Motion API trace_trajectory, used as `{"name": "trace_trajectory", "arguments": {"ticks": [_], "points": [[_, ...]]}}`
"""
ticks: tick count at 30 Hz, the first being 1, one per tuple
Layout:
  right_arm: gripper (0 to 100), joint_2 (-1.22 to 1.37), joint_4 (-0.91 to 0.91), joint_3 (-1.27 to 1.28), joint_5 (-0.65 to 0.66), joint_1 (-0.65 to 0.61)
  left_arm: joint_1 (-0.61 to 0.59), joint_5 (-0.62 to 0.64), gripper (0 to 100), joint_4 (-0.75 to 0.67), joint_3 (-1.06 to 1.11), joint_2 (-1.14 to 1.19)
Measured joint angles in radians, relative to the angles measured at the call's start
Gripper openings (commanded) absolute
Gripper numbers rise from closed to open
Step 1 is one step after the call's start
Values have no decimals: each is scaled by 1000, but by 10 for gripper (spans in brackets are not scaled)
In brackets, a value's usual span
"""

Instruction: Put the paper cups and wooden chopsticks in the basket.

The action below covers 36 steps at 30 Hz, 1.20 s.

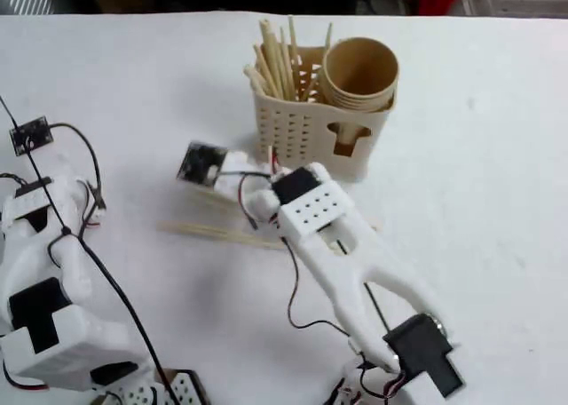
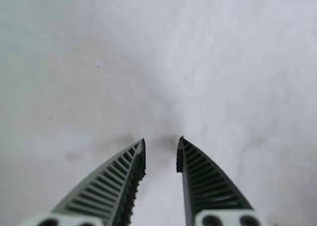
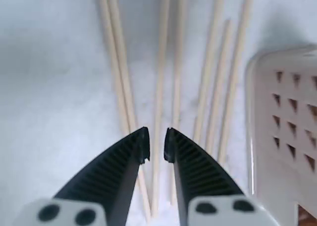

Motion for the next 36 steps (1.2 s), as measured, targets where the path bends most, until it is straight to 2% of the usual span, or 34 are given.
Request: {"name": "trace_trajectory", "arguments": {"ticks": [3,9,11,22,29,36], "points": [[63,-3,-118,54,-43,49,2,0,124,0,0,0],[62,75,-480,199,-172,166,2,0,124,0,0,0],[62,103,-542,207,-213,181,2,0,124,0,0,0],[22,140,-575,212,-526,186,2,0,124,0,0,0],[24,138,-615,212,-689,245,2,0,124,0,0,0],[20,140,-671,233,-736,262,2,0,124,0,0,0]]}}
